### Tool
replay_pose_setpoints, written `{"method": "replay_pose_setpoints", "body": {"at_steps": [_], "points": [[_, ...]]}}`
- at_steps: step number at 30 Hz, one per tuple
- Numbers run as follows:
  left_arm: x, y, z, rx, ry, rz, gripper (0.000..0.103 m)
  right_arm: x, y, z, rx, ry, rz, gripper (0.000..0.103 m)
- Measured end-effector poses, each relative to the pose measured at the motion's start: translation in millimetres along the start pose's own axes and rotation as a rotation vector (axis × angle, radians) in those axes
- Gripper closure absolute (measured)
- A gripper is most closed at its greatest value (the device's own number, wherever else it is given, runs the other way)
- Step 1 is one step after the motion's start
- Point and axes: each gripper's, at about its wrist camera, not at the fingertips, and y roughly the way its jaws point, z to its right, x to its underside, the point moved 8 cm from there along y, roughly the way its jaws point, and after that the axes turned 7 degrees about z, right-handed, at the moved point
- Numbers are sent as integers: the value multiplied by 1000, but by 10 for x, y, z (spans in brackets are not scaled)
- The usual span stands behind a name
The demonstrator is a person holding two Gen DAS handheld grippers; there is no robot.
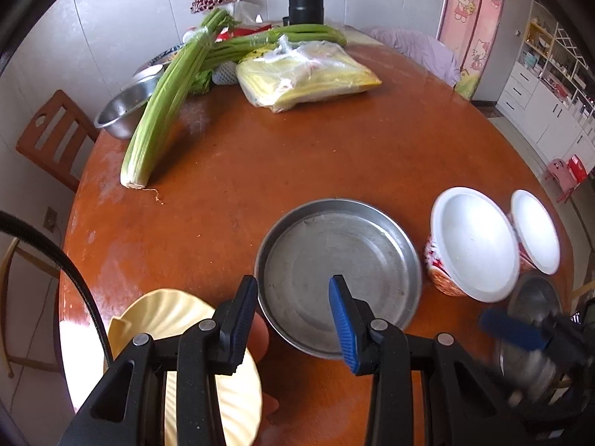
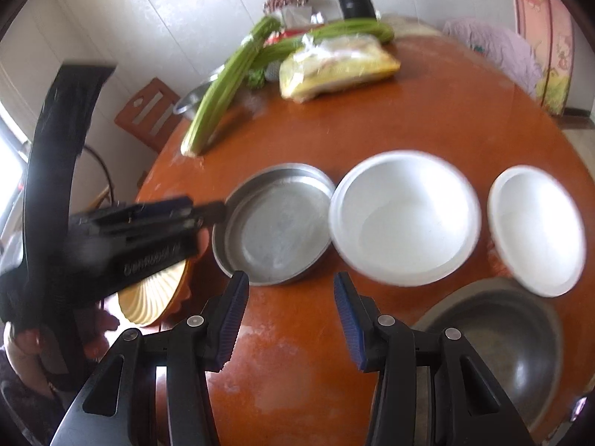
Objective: Organize plates and bowls
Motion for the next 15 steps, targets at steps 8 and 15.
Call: {"method": "replay_pose_setpoints", "body": {"at_steps": [8, 15], "points": [[-102, 287, -193, -9, -6, -30, 63, 69, 375, -50, 24, 40, -83, 54], [-95, 525, -306, -23, -4, -65, 63, 28, 555, -32, 53, 61, -89, 54]]}}
